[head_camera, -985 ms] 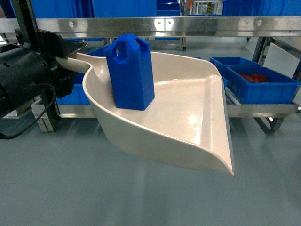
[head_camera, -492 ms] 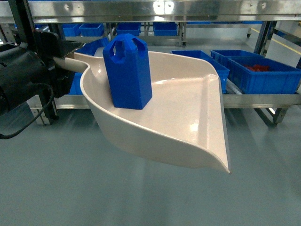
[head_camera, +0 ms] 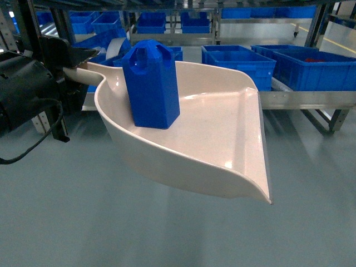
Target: Place part in tray to right shelf
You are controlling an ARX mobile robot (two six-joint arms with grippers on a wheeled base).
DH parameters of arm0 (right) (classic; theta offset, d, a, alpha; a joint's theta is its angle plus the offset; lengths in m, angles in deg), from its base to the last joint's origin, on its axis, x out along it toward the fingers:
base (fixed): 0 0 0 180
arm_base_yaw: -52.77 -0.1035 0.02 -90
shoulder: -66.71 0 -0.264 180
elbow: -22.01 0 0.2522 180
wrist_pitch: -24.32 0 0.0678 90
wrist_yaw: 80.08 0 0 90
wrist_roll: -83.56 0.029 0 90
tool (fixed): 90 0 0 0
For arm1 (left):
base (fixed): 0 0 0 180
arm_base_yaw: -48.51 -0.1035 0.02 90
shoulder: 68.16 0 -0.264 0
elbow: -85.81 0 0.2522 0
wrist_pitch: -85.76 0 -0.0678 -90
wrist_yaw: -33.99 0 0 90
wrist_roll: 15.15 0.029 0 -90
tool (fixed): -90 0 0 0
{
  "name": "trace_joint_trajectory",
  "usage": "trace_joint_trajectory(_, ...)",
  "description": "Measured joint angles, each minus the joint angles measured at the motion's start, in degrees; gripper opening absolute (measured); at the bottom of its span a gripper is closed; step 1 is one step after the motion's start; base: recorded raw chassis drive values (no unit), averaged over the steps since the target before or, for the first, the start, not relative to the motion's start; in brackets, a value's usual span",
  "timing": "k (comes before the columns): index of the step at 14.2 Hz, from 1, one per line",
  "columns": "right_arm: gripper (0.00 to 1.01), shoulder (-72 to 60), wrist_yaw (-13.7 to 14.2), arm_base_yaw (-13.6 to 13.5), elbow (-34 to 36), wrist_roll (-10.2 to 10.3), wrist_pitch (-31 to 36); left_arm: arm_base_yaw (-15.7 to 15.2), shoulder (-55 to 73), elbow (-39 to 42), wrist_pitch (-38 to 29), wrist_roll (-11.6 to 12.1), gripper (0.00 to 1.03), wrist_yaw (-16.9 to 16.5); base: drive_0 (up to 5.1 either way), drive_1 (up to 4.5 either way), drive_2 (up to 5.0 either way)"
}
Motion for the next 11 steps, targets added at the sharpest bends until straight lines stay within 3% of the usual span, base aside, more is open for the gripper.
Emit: trace_joint_trajectory(11,0.98,0.0,0.0,0.0,0.0,0.0,-0.1,0.0,0.0,0.0,0.1,0.0,0.12,0.0,0.0,0.00,0.0)
